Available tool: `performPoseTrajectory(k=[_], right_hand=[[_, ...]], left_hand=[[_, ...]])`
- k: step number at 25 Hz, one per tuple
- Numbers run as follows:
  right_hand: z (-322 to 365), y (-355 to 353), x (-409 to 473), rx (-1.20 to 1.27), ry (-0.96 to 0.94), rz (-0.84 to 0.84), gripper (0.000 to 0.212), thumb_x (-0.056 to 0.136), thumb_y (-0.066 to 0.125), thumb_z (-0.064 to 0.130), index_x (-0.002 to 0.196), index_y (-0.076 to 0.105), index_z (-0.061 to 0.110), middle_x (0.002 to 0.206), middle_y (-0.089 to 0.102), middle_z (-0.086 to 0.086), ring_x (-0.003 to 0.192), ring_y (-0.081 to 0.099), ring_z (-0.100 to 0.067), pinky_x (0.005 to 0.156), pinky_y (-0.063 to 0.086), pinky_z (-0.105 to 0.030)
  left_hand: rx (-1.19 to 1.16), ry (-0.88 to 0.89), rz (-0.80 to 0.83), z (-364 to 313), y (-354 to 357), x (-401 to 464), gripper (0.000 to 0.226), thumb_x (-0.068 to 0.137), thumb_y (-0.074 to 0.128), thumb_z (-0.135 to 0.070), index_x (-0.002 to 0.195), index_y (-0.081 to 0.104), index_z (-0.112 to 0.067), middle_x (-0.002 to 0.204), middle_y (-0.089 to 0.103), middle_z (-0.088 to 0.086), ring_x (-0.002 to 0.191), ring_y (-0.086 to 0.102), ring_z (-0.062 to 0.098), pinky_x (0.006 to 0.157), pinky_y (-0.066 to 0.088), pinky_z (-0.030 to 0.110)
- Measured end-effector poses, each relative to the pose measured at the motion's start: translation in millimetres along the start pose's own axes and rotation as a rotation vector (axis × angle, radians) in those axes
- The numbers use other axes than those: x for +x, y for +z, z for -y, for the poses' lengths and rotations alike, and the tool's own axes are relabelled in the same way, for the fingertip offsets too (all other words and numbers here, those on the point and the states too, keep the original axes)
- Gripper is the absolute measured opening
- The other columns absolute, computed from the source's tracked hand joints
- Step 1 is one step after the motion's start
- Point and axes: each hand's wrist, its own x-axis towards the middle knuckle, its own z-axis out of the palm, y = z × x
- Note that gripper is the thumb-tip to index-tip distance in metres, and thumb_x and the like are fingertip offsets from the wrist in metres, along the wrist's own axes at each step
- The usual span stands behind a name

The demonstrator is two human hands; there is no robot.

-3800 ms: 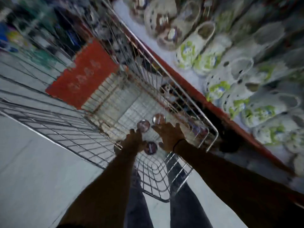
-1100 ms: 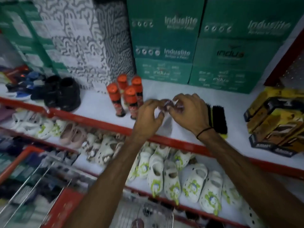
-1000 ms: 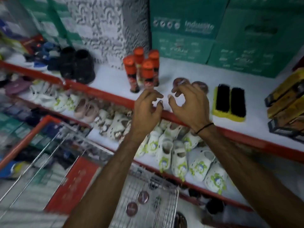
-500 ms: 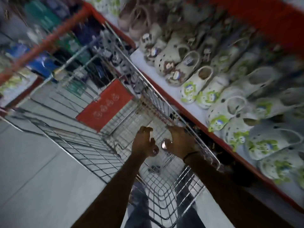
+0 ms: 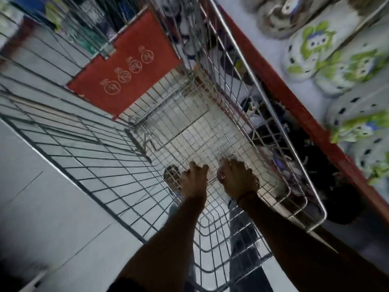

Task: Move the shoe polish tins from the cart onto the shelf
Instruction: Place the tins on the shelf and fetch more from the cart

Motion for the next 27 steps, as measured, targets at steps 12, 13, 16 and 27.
performPoseTrajectory(k=[12,13,16,27], right_hand=[[36,-204,-76,0.244,-0.102,-0.335,0.074,0.066,0.078,0.042,0.128,0.054,0.010,0.125,0.056,-0.015,0.113,0.058,-0.038,0.089,0.055,-0.043],[37,-238,-86,0.274,-0.127,-0.424,0.071,0.065,0.077,0.042,0.124,0.056,0.009,0.120,0.058,-0.014,0.109,0.059,-0.037,0.086,0.055,-0.042],[30,-318,-132,0.371,-0.181,-0.745,0.065,0.061,0.075,0.046,0.114,0.060,0.012,0.104,0.062,-0.009,0.096,0.063,-0.033,0.077,0.055,-0.040],[-161,-470,-331,0.200,0.325,-1.354,0.059,0.052,0.071,0.073,0.089,0.066,0.027,0.084,0.074,0.005,0.082,0.067,-0.023,0.072,0.054,-0.035]], left_hand=[[-0.122,0.066,-0.326,39,-214,-59,0.058,0.068,0.074,-0.031,0.122,0.053,-0.025,0.123,0.046,0.010,0.105,0.059,0.038,0.075,0.060,0.047],[-0.122,0.118,-0.426,36,-248,-64,0.060,0.067,0.072,-0.034,0.124,0.053,-0.027,0.122,0.047,0.009,0.103,0.059,0.037,0.073,0.060,0.045],[-0.191,0.300,-0.703,11,-337,-89,0.067,0.065,0.070,-0.042,0.129,0.054,-0.029,0.118,0.051,0.006,0.094,0.064,0.028,0.066,0.058,0.033],[-0.411,1.016,-0.930,-265,-489,-185,0.053,0.062,0.070,-0.038,0.110,0.059,-0.018,0.106,0.065,0.003,0.099,0.061,0.026,0.083,0.053,0.038]])
